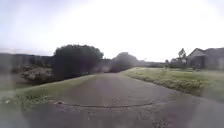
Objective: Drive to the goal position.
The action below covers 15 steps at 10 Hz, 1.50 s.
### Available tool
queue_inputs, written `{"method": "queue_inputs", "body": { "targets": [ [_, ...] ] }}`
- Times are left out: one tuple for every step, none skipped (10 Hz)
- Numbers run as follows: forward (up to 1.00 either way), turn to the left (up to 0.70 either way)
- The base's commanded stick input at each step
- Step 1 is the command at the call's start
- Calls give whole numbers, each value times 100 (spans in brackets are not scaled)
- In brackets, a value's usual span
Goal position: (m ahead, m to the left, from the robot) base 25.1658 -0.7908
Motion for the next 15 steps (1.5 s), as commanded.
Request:
{"method": "queue_inputs", "body": {
  "targets": [
    [100, 0],
    [100, 0],
    [100, 0],
    [100, 0],
    [100, 0],
    [100, 0],
    [100, 0],
    [100, 0],
    [100, 0],
    [100, 0],
    [100, 0],
    [100, 0],
    [100, 0],
    [100, 0],
    [100, 0]
  ]
}}
